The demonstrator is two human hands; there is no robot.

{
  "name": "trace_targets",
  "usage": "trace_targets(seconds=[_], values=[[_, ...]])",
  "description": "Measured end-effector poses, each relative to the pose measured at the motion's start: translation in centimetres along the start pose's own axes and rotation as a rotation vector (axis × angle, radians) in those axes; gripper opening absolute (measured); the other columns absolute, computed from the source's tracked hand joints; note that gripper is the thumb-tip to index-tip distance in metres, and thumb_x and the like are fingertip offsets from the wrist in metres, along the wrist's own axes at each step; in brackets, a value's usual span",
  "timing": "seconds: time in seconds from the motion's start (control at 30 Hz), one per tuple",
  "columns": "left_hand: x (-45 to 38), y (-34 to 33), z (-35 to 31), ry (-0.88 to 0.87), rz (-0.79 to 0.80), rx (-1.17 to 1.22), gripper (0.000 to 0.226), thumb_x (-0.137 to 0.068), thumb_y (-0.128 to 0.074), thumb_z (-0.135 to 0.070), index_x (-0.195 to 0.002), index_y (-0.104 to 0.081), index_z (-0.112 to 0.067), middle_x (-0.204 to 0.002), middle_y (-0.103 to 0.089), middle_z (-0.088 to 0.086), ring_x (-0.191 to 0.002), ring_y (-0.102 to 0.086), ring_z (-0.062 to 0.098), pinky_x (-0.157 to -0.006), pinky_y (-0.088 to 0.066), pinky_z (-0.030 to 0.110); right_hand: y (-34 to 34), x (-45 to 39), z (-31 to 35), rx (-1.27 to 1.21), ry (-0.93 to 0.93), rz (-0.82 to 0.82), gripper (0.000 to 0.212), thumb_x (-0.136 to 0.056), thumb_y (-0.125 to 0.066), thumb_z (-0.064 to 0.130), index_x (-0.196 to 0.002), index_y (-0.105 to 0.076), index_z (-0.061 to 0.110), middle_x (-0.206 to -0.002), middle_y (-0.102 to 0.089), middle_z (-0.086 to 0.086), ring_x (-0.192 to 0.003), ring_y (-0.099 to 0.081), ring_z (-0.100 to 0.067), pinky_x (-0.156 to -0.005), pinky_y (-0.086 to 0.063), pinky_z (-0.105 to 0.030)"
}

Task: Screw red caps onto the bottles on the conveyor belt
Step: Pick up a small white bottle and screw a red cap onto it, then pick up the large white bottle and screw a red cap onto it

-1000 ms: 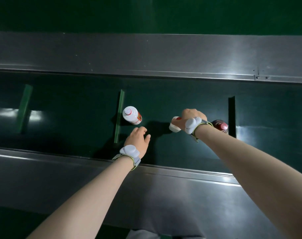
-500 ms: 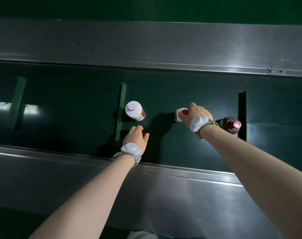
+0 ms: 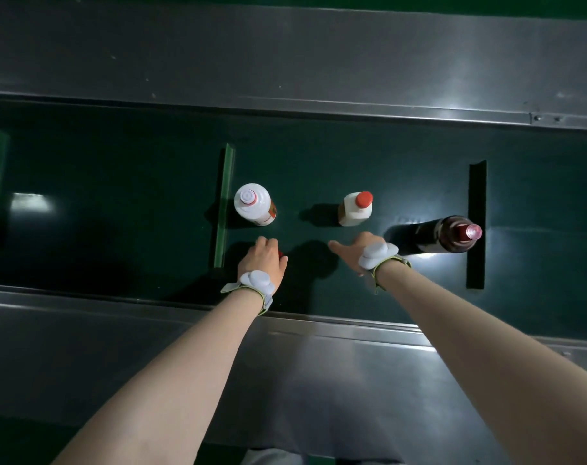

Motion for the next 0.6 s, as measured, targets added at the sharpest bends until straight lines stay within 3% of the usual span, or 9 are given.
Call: trace_targets(seconds=[0.2,0.3,0.47,0.6], values=[[-1.5,-2.4,0.3,-0.009,0.045,-0.029,0.038,-0.109,-0.062,-0.035,-0.137,-0.055,-0.011,-0.14,-0.049,0.013,-0.116,-0.062,0.032,-0.077,-0.059,0.04,-4.3,-1.3,0.7,0.05,0.033,0.105,0.067,-0.091,-0.045,0.077,-0.107,-0.071,0.017,-0.096,-0.076,-0.003,-0.088,-0.07,-0.027,-0.055,-0.036,-0.027],[-1.9,-3.3,0.3,-0.028,0.034,-0.044,0.032,-0.109,-0.062,-0.033,-0.131,-0.057,-0.011,-0.137,-0.049,0.012,-0.113,-0.061,0.03,-0.074,-0.059,0.039,-5.4,-1.3,0.9,0.083,0.054,0.138,0.062,-0.097,-0.045,0.071,-0.117,-0.07,0.017,-0.108,-0.075,-0.005,-0.101,-0.069,-0.029,-0.072,-0.042,-0.031],[-2.3,-3.5,-0.3,-0.052,0.029,-0.043,0.023,-0.11,-0.06,-0.022,-0.128,-0.056,-0.009,-0.133,-0.05,0.014,-0.11,-0.061,0.032,-0.073,-0.058,0.04,-4.9,-1.1,1.4,0.1,0.065,0.116,0.057,-0.1,-0.043,0.066,-0.122,-0.069,0.021,-0.113,-0.076,-0.004,-0.11,-0.07,-0.027,-0.078,-0.041,-0.031],[-2.1,-3.3,-0.7,-0.078,0.025,-0.034,0.017,-0.109,-0.058,-0.014,-0.124,-0.06,-0.008,-0.13,-0.054,0.014,-0.108,-0.061,0.034,-0.072,-0.056,0.041,-3.7,-0.3,1.8,0.063,0.066,0.095,0.052,-0.101,-0.042,0.063,-0.117,-0.071,0.023,-0.108,-0.077,-0.001,-0.107,-0.07,-0.027,-0.076,-0.038,-0.031]])
Point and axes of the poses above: each hand's wrist, its own x-axis away from the middle knuckle, its own y-axis out of the back of the hand, z = x × y, the point moved 6 cm from there along -x, towards the middle knuckle
